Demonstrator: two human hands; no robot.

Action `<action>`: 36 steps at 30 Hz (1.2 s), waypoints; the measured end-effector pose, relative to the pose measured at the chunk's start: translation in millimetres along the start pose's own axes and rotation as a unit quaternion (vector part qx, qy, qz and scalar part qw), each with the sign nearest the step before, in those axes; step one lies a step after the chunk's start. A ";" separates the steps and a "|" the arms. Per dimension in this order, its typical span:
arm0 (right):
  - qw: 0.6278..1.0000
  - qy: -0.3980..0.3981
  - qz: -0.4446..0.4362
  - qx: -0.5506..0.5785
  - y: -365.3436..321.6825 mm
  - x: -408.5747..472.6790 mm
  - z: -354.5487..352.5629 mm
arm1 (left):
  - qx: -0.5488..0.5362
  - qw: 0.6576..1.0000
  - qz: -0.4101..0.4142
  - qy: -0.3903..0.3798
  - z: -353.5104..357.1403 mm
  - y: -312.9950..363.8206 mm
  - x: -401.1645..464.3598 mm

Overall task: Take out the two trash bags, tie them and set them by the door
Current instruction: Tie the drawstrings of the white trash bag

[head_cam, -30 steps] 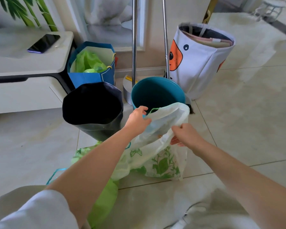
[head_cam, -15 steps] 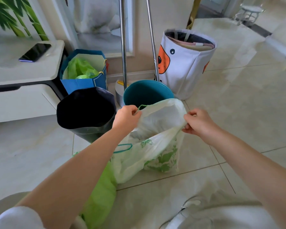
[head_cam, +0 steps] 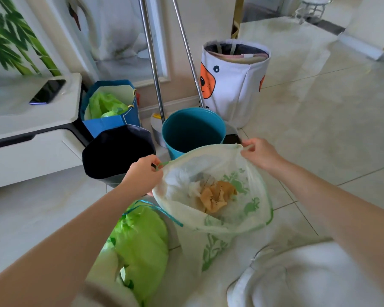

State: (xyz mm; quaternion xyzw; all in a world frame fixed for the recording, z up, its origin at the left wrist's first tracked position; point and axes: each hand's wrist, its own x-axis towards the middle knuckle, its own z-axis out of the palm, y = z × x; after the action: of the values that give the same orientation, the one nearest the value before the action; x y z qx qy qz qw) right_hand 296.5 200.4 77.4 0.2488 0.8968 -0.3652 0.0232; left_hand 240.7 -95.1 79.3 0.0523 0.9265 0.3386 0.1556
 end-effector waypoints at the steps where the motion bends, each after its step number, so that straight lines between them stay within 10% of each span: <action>1: 0.999 -0.019 0.011 -0.029 3.5 -4.2 1.2 | -0.003 1.000 -0.003 -0.002 -1.3 0.1 -2.5; 12: 0.827 -0.419 0.208 -0.311 43.6 -50.2 6.5 | -0.077 0.993 -0.070 -0.062 -1.4 10.3 -7.7; 28: 0.972 -0.195 0.135 -0.001 -2.7 -67.9 -30.9 | -0.212 0.977 -0.028 -0.015 -17.0 24.1 -22.5; 36: 0.979 -0.113 0.067 -0.158 -25.7 -78.5 -39.9 | -0.217 0.975 -0.036 0.007 -22.9 18.7 -41.0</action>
State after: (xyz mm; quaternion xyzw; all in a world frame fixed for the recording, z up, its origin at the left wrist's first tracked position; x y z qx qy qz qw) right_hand 358.9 177.5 140.7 0.2589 0.9159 -0.2427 0.1877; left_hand 271.9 -103.2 118.2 -0.0183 0.8332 0.5262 0.1693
